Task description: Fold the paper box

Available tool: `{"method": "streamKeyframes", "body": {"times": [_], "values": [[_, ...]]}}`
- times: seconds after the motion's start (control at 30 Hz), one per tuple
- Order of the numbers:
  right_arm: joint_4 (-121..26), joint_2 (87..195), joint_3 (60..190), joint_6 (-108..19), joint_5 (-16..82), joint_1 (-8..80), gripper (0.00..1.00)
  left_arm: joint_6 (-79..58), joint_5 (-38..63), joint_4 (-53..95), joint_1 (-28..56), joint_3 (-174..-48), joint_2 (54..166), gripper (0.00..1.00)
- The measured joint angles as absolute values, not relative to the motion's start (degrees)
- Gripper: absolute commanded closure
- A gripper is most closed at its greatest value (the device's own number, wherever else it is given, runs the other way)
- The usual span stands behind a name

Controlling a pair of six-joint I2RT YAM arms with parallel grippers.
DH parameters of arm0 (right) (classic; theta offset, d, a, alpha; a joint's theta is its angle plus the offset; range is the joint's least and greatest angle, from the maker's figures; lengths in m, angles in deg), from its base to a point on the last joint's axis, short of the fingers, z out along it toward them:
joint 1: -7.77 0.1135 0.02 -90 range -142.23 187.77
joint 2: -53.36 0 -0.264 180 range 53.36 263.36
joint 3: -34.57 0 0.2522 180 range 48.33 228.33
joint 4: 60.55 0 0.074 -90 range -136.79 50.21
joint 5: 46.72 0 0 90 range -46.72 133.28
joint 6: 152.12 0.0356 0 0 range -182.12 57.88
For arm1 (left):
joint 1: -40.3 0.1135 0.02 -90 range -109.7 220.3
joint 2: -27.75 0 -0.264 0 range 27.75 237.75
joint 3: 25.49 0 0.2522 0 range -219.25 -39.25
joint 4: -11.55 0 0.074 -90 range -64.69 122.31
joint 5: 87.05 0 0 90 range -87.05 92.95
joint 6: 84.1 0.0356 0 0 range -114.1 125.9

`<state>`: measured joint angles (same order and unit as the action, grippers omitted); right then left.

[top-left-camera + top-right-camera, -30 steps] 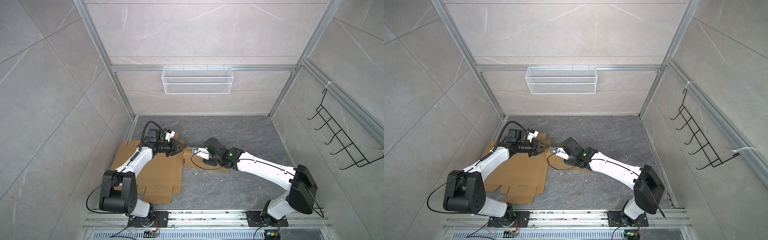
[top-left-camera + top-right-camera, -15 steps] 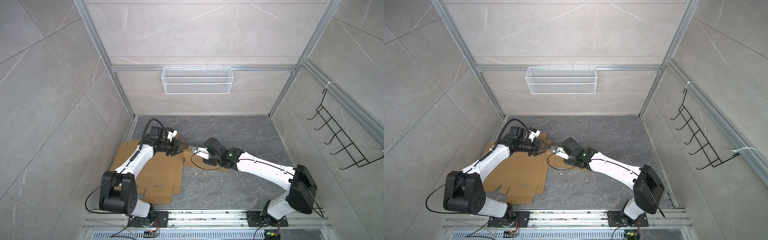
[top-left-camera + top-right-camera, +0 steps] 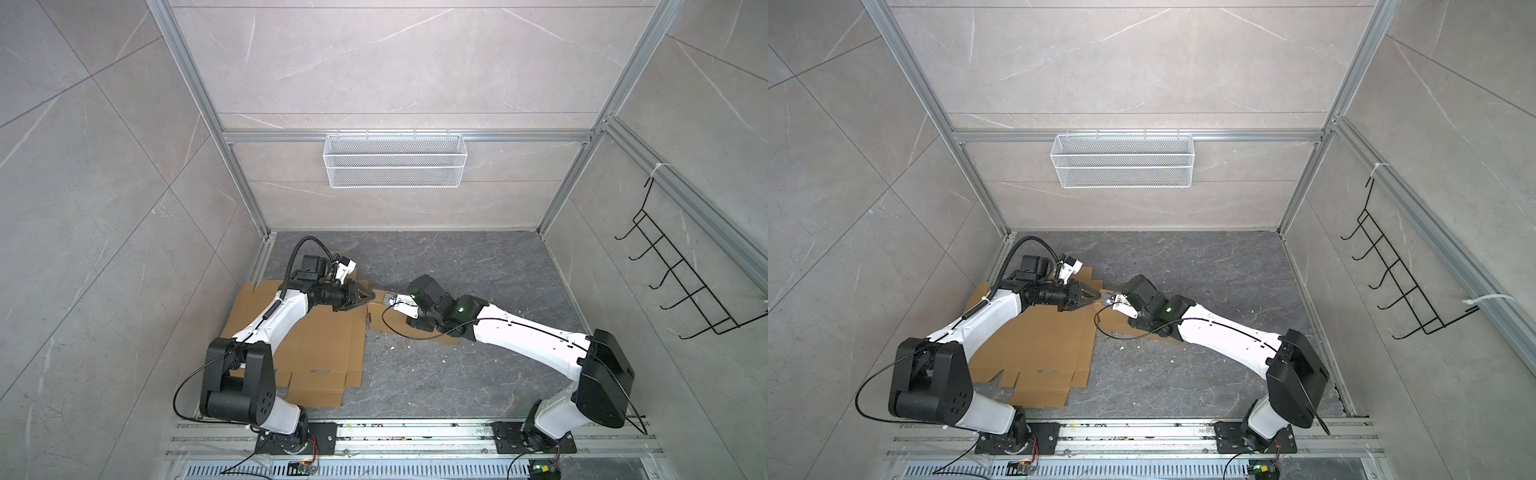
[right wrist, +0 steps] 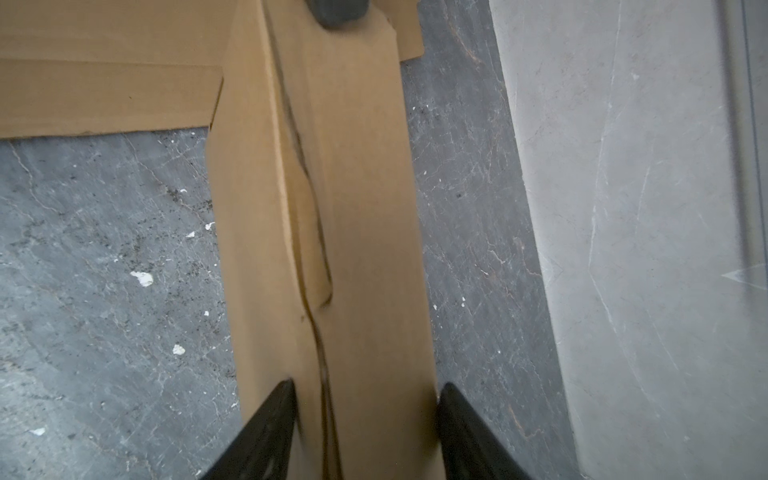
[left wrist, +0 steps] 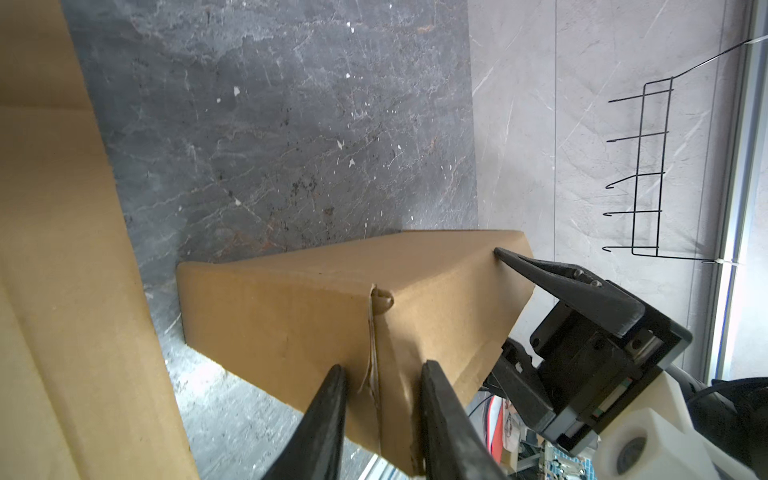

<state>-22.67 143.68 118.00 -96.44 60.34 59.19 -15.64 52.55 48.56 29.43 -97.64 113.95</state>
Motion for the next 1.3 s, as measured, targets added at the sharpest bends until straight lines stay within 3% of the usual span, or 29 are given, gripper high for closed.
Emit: {"method": "streamKeyframes", "body": {"times": [0.17,0.33,0.57,0.77,1.13,1.3], "values": [[-20.29,143.20,118.40,-92.84,56.21,58.75,0.26,-13.83,52.68,48.86,29.19,-98.10,114.43,0.70],[-19.09,135.44,118.33,-82.17,51.33,54.19,0.23,-13.46,52.59,48.80,29.08,-98.12,114.47,0.69],[-10.65,120.99,117.15,-52.25,50.68,40.46,0.29,-13.98,52.40,48.82,29.03,-98.10,114.14,0.68],[-1.62,114.04,109.35,-31.53,44.75,38.75,0.29,-14.48,52.00,48.77,29.03,-97.18,113.05,0.68],[-4.57,114.72,101.54,-20.40,35.22,35.74,0.42,-14.72,51.55,47.97,28.97,-95.81,111.89,0.68],[-7.94,114.98,99.62,-20.40,32.80,34.19,0.54,-14.83,51.52,47.22,28.99,-94.93,111.56,0.69]]}}
